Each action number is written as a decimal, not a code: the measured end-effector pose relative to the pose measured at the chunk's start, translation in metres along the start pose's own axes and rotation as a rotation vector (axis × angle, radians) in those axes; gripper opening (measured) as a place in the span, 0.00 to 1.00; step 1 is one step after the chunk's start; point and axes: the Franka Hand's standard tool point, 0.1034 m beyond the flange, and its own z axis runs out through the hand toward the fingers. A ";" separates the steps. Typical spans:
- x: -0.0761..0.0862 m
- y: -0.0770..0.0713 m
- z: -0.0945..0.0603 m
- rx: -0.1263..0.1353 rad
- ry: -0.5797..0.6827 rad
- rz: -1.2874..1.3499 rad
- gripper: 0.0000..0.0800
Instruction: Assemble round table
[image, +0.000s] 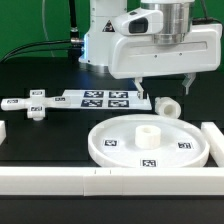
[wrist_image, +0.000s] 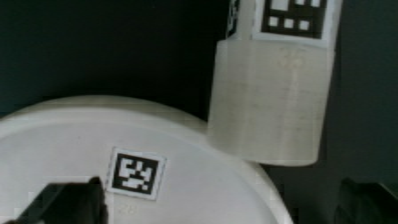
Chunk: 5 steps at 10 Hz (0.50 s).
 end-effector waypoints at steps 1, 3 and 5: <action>-0.003 0.000 0.001 0.000 -0.029 0.000 0.81; -0.017 -0.002 -0.002 -0.011 -0.207 0.150 0.81; -0.023 -0.009 -0.005 -0.034 -0.425 0.213 0.81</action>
Offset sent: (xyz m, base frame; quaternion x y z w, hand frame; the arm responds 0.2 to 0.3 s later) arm -0.0250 0.0000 0.0038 -0.0829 -0.3363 0.2370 0.9077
